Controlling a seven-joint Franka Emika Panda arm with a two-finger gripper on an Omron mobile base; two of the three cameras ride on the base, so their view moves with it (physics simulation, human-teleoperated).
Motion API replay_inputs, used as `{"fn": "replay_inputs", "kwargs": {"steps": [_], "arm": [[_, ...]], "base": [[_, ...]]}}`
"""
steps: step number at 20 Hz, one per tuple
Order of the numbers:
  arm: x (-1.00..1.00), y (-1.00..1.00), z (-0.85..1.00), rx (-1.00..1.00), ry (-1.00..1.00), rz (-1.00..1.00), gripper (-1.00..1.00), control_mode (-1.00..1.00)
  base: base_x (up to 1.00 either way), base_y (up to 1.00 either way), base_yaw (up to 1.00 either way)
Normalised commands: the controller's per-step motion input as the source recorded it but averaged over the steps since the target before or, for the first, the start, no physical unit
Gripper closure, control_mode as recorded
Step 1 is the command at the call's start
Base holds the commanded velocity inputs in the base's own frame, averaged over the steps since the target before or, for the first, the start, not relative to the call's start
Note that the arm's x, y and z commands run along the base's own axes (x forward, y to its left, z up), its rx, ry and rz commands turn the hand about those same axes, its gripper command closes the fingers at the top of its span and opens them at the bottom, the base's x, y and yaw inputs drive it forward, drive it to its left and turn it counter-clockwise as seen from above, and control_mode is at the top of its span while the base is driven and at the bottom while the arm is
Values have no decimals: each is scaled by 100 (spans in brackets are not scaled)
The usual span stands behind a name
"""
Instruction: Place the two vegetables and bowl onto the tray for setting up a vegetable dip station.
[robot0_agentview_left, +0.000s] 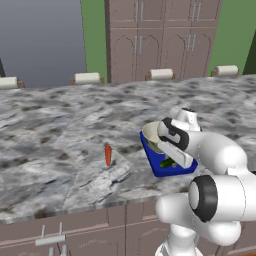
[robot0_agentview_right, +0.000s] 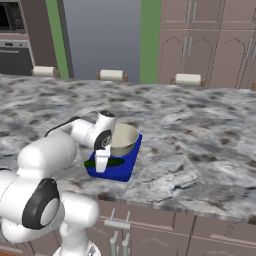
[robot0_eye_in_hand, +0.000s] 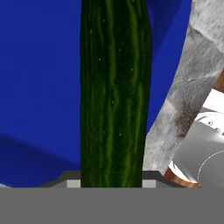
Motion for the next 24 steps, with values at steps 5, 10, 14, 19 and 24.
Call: {"fn": "replay_inputs", "kwargs": {"steps": [5, 10, 14, 19, 24], "arm": [[10, 0, -1, 0, -3, -1, 100, -100], [15, 0, 0, 0, 0, -5, 100, -100], [15, 0, 0, 0, 0, -5, 100, -100], [13, -1, 0, 0, 0, -4, 100, -100], [9, -1, 0, 0, 0, -1, 100, -100]], "base": [[0, 0, 0], [0, 0, 0], [0, 0, 0], [0, 0, 0], [0, 0, 0]]}}
